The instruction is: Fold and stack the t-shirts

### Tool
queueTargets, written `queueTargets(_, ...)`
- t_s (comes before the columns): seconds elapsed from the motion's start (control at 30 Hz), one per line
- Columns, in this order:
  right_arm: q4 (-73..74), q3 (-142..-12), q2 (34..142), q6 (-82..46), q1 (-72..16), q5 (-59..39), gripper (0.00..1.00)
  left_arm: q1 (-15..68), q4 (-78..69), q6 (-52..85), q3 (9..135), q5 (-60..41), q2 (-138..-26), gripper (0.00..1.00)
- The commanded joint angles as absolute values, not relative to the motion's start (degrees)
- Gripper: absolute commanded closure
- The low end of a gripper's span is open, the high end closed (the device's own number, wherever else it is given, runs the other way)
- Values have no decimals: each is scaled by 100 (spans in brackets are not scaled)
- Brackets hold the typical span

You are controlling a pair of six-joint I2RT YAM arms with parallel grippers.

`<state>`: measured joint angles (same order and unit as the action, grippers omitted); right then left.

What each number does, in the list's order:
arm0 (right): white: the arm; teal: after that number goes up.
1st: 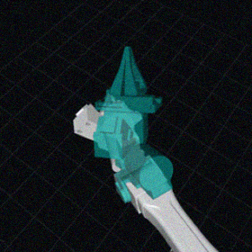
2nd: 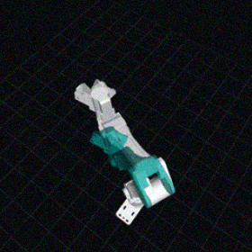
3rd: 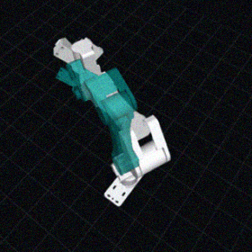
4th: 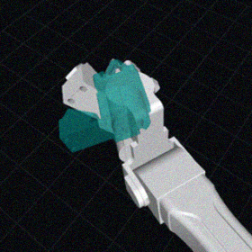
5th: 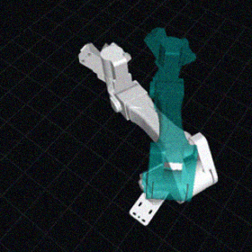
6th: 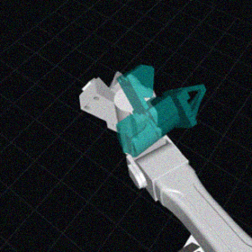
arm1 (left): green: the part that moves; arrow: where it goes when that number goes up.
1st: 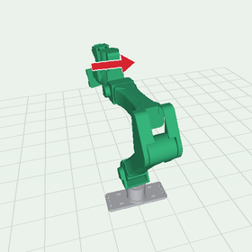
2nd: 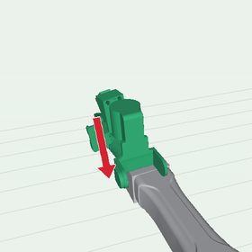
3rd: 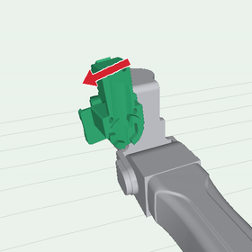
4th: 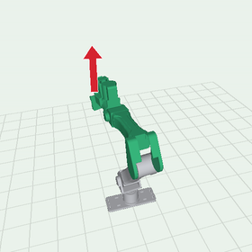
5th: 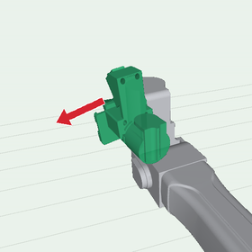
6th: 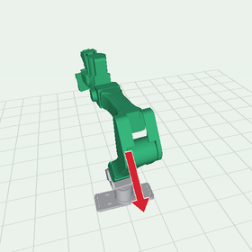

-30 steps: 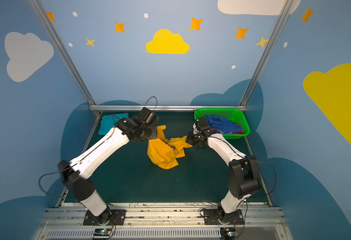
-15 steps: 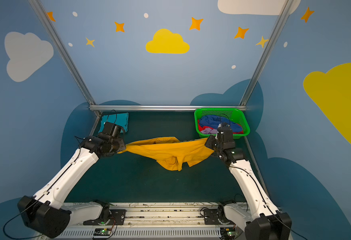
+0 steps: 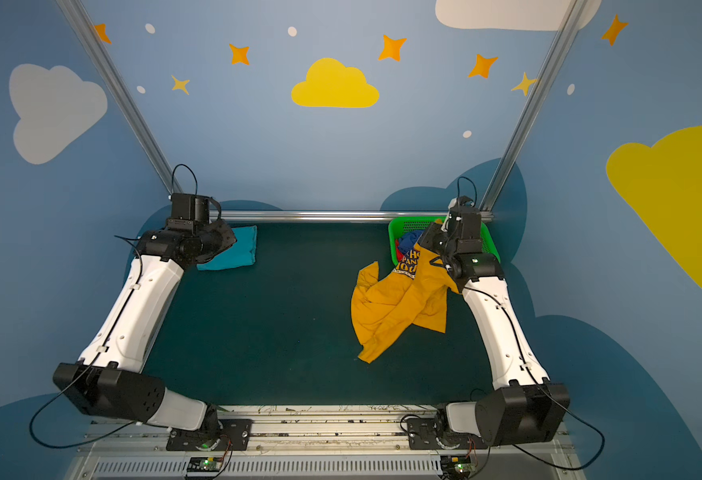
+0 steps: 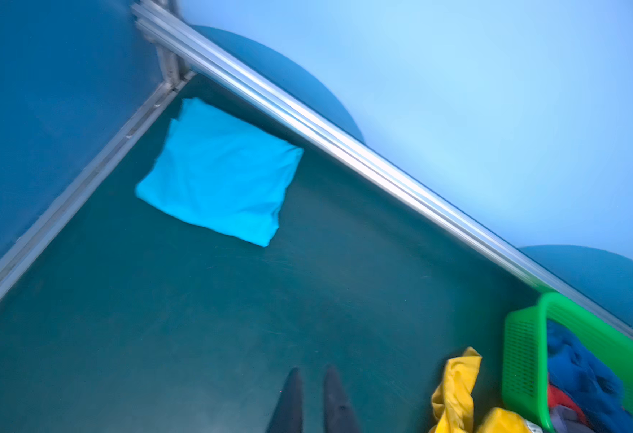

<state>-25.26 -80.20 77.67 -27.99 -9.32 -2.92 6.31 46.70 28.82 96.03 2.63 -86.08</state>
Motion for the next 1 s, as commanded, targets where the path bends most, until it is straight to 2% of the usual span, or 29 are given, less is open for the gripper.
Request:
queueTargets(0.0, -2072, -8017, 7700, -2613, -1162, -1152, 100, 865, 4600, 2931, 9665, -329, -8843, 57)
queueTargets(0.03, -2071, -8112, 7706, -2496, -1250, -1403, 100, 961, 4592, 2912, 9704, -368, -8899, 47)
queueTargets(0.07, -2124, -8288, 7731, -2371, -1356, -1718, 100, 1066, 4619, 2875, 9778, -356, -8964, 41)
queueTargets(0.27, -1632, -9186, 7907, -2693, -1641, -3591, 100, 1318, 4693, 2889, 10035, -386, -9132, 24)
queueTargets(0.37, -1567, -9860, 8179, -2925, -1741, -3993, 100, 1340, 4702, 2940, 10046, -467, -9076, 12)
queueTargets(0.5, -1347, -10579, 8613, -3170, -1784, -4613, 100, 1377, 4684, 2909, 10052, -576, -8946, 8)
queueTargets(0.63, -214, -11441, 9411, -4273, -1775, -6094, 100, 1371, 4775, 2861, 10247, -545, -8903, 7)
queueTargets(0.7, -319, -12041, 9917, -4547, -1769, -6409, 100, 1376, 4831, 2874, 10350, -551, -8934, 6)
queueTargets(0.77, -1255, -12504, 10339, -4091, -1767, -6412, 100, 1380, 4851, 2882, 10358, -571, -8955, 6)
queueTargets(0.83, -2472, -12565, 10521, -3194, -1771, -5923, 100, 1381, 4828, 2880, 10250, -565, -8935, 6)
queueTargets(0.97, -4246, -12029, 10491, -1620, -1871, -3683, 100, 1380, 4664, 2899, 9892, -584, -8902, 6)
